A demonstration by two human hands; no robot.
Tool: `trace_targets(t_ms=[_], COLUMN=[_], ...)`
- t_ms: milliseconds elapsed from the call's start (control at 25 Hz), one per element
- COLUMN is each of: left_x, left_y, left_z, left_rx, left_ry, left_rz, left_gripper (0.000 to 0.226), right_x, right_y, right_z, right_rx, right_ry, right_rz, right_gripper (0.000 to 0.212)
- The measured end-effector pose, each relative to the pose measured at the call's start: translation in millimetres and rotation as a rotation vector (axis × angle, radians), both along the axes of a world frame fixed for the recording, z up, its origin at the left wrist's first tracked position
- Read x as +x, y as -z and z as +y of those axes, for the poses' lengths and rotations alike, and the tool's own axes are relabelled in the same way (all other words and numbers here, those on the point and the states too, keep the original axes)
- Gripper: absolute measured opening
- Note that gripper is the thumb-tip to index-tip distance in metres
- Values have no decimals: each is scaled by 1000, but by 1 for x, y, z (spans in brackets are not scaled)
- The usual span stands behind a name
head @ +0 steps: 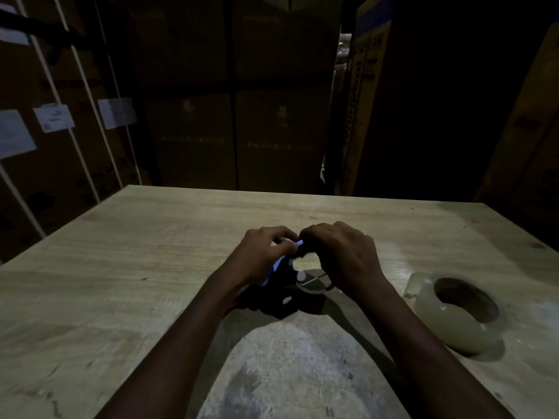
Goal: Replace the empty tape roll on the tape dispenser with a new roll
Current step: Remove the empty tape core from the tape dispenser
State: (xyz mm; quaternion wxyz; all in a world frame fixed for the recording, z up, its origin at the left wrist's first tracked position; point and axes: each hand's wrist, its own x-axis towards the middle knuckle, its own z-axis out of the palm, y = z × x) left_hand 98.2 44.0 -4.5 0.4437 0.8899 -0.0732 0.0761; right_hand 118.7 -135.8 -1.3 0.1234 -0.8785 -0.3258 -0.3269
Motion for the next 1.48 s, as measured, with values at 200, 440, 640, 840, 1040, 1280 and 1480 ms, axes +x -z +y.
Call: trace_targets(t_ms=[200, 440, 640, 840, 1040, 1280, 1480], left_x=[-2, -1, -3, -6, -3, 1, 1], left_y=[0, 3, -1, -3, 1, 6, 8], left_z=[-3, -1, -4, -13, -12, -6, -5], left_rx=[-146, -212, -431, -641, -590, -477, -360], left_ry=[92, 31, 96, 5, -4, -66, -206], left_rz=[95, -27, 13, 3, 36, -90, -172], left_gripper=[23, 22, 15, 13, 13, 60, 63], right_x=[7, 10, 9, 4, 5, 5, 3], right_y=[3, 6, 6, 17, 11, 10, 11], right_z=[0, 0, 5, 19, 13, 12, 10], right_rx=[281, 669, 793, 1015, 902, 863, 738], right_ry=[-96, -190, -326, -209, -179, -203, -229], right_rz=[-134, 678, 685, 707, 673, 679, 520], right_gripper=[28, 32, 20, 21, 20, 28, 37])
